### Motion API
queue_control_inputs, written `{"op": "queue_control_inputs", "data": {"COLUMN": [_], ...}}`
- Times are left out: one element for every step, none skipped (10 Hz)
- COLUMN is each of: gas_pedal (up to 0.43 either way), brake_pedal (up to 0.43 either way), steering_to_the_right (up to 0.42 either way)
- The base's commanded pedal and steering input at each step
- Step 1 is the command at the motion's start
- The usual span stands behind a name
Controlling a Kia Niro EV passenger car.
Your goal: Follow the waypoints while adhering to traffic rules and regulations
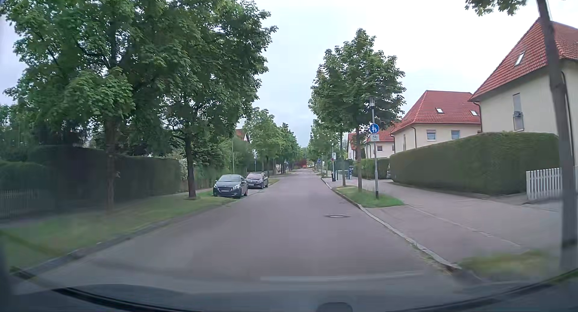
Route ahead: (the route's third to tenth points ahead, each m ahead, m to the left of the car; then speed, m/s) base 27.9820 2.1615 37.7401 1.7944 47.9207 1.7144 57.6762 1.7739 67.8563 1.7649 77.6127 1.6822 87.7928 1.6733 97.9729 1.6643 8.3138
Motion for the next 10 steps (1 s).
{"op": "queue_control_inputs", "data": {"gas_pedal": [0.098, 0.098, 0.098, 0.098, 0.0, 0.0, 0.0, 0.0, 0.0, 0.0], "brake_pedal": [0.0, 0.0, 0.0, 0.0, 0.0, 0.0, 0.0, 0.0, 0.0, 0.0], "steering_to_the_right": [-0.004, -0.005, -0.005, -0.005, -0.008, -0.011, -0.01, -0.01, -0.01, -0.008]}}
